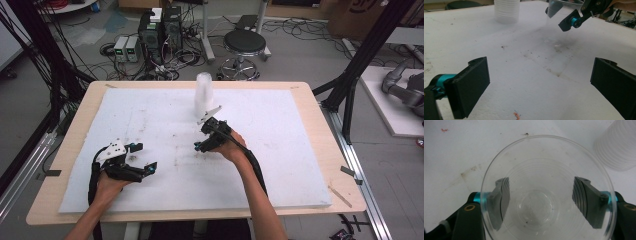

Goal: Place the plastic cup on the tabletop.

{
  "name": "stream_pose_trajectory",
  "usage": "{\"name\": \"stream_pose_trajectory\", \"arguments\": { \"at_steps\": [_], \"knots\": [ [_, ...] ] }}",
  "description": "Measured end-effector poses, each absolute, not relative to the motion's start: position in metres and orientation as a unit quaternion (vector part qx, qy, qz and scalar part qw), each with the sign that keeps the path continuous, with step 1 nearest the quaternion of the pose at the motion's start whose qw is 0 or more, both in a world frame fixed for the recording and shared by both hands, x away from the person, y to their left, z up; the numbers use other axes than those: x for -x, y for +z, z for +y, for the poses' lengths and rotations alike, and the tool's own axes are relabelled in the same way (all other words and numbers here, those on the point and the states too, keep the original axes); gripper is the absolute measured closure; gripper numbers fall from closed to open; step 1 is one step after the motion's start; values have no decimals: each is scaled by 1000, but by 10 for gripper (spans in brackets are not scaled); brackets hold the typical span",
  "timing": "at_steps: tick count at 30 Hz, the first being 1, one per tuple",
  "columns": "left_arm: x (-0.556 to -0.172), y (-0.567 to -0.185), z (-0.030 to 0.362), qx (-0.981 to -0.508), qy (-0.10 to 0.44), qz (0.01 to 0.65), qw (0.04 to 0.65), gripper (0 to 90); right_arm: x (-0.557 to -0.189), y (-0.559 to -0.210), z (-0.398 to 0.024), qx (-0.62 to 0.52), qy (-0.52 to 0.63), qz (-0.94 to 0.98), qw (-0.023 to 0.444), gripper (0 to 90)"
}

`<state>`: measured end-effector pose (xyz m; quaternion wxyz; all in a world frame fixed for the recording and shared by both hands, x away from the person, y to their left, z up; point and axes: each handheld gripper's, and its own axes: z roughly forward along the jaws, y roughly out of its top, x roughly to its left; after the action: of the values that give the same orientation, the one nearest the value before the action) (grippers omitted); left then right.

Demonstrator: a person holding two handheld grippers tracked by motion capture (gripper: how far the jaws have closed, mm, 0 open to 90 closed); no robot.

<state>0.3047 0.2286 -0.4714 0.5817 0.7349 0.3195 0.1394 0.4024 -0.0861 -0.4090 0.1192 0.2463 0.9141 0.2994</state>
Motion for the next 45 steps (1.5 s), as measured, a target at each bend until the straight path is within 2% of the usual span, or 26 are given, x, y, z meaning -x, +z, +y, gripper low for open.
{"name": "stream_pose_trajectory", "arguments": {
  "at_steps": [3,5,16,21,28,36,45],
  "knots": [
    [-305,-471,229,-735,139,319,582,22,-404,-415,-86,-244,297,916,118,167],
    [-305,-471,229,-735,139,319,582,22,-404,-419,-85,-248,299,914,119,141],
    [-305,-472,229,-734,136,319,584,22,-394,-422,-100,-258,324,902,124,140],
    [-305,-472,230,-731,136,322,586,22,-372,-426,-126,-274,375,876,131,140],
    [-305,-472,233,-723,134,328,593,22,-343,-437,-171,-298,435,833,165,141],
    [-304,-472,234,-718,139,334,595,22,-331,-441,-211,-319,466,803,191,145],
    [-303,-472,234,-715,145,333,597,22,-320,-445,-238,-344,477,779,220,144]
  ]
}}
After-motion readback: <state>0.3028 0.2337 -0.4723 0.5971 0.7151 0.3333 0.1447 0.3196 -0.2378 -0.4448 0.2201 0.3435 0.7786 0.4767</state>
